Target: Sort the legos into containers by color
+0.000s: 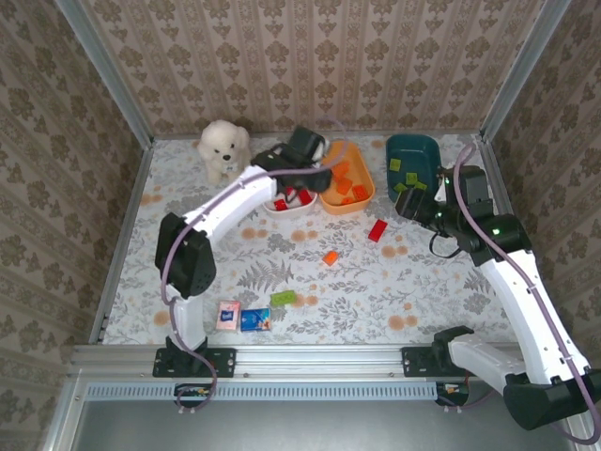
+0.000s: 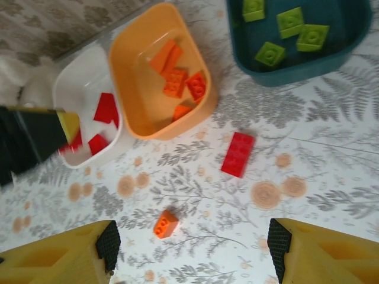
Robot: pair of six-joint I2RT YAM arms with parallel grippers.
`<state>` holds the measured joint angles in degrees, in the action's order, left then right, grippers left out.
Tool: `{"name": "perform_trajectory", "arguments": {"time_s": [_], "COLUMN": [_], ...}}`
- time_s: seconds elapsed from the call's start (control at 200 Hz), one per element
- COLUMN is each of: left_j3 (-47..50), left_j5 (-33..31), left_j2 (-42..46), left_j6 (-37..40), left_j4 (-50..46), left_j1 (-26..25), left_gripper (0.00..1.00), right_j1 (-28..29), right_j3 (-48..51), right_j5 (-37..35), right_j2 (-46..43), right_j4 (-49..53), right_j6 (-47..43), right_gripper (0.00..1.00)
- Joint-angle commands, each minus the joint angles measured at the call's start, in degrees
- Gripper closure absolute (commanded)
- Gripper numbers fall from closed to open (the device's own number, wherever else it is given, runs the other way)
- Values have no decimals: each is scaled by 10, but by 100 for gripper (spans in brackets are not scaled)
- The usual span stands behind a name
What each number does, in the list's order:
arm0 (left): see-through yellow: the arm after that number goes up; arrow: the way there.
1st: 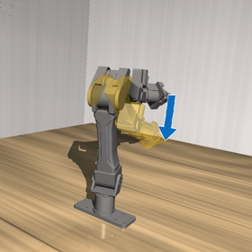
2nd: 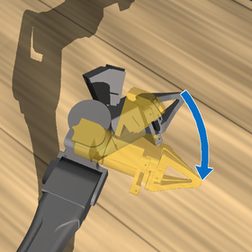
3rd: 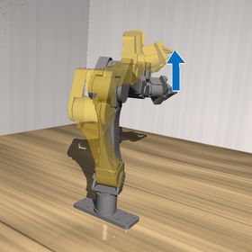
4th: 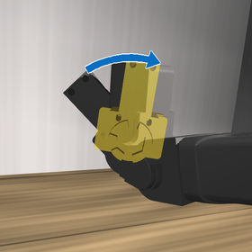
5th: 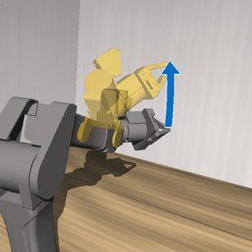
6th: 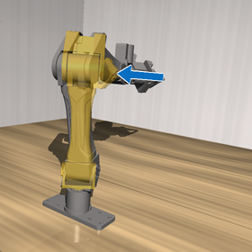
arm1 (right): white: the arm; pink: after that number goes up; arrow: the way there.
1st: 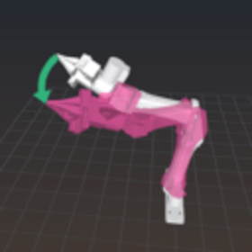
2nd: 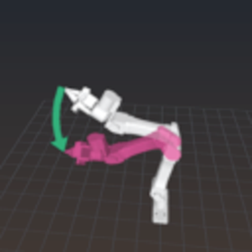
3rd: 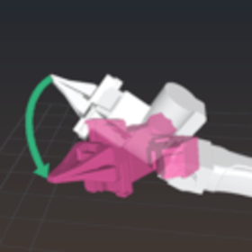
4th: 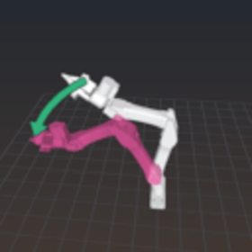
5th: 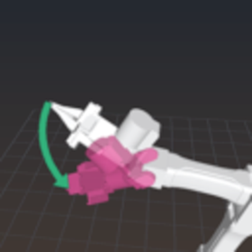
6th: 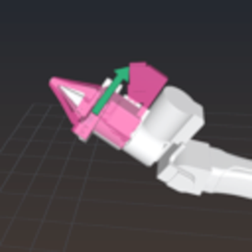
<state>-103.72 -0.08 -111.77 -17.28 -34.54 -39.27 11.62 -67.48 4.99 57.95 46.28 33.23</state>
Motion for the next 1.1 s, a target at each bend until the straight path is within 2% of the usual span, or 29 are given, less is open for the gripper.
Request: {"name": "perform_trajectory", "arguments": {"time_s": [0.0, 0.125, 0.4, 0.7, 0.76, 0.83, 0.91, 1.0, 1.095], "left_j3": [-21, -72, -210, -211, -214, -220, -216, -201, -187], "left_j5": [-6, -12, -18, -11, 1, 9, 13, 18, 22], "left_j2": [-34, -91, -232, -274, -278, -283, -278, -263, -237], "left_j6": [-30, -31, -40, -70, -72, -78, -88, -94, -100], "left_j4": [24, 39, 0, -14, -15, -28, -39, -38, -34], "left_j1": [50, 100, 155, 176, 176, 176, 176, 176, 176], "left_gripper": [68, 68, 67, 65, 62, 51, 44, 41, 39], "right_j1": [3, 14, 25, 61, 73, 85, 106, 147, 220], "right_j3": [32, 45, 45, 36, 35, 33, 21, -5, -28], "right_j5": [112, 174, 181, 197, 197, 196, 192, 180, 170], "right_j2": [17, 46, 63, 100, 108, 119, 140, 173, 208], "right_j4": [-71, -99, -94, -72, -73, -76, -70, -51, -38], "right_j6": [9, 12, 10, -24, -26, -27, -40, -83, -163], "right_gripper": [30, 30, 29, 29, 29, 29, 29, 29, 29]}}
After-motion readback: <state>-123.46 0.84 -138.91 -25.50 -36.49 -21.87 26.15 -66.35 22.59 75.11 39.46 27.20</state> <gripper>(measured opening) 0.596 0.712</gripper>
